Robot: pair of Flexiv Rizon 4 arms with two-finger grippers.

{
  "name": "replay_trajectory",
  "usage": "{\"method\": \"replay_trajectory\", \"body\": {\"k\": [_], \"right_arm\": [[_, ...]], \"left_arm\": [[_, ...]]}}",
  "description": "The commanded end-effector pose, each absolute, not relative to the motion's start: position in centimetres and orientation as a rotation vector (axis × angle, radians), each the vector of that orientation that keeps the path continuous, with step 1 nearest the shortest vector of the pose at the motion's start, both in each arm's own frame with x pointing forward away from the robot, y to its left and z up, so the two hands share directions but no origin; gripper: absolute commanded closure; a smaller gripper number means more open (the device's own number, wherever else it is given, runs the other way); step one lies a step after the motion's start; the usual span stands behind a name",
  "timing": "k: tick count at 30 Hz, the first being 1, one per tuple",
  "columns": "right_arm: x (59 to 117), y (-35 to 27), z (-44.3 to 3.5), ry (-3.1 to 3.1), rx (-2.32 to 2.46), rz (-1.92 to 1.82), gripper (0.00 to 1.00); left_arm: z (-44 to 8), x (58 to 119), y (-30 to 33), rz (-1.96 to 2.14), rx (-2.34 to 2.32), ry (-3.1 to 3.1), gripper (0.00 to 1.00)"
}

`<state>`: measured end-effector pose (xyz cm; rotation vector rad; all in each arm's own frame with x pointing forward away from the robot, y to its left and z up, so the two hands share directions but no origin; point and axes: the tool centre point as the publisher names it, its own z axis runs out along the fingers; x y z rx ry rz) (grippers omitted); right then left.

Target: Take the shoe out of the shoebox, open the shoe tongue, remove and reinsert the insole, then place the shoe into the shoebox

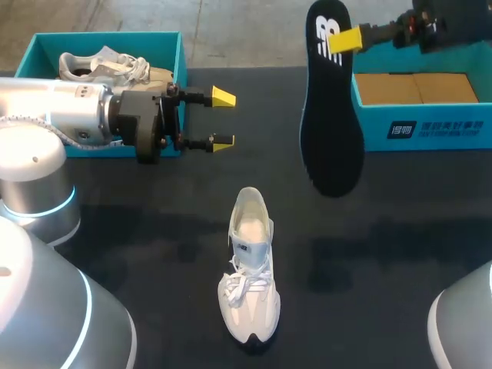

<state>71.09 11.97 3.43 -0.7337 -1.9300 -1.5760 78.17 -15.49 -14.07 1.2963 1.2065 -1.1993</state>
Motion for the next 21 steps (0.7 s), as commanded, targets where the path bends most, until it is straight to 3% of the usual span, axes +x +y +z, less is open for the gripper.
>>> {"method": "replay_trajectory", "body": {"k": [1, 21], "right_arm": [[71.9, 12.4, 3.9, -1.975, -0.705, -1.497, 1.0], [78.2, 12.9, -1.5, -1.768, -0.87, -1.219, 1.0]], "left_arm": [[-14.2, 78.2, -15.6, -1.197, 1.296, 1.205, 0.0], [-14.2, 78.2, -15.6, -1.197, 1.296, 1.205, 0.0]]}}
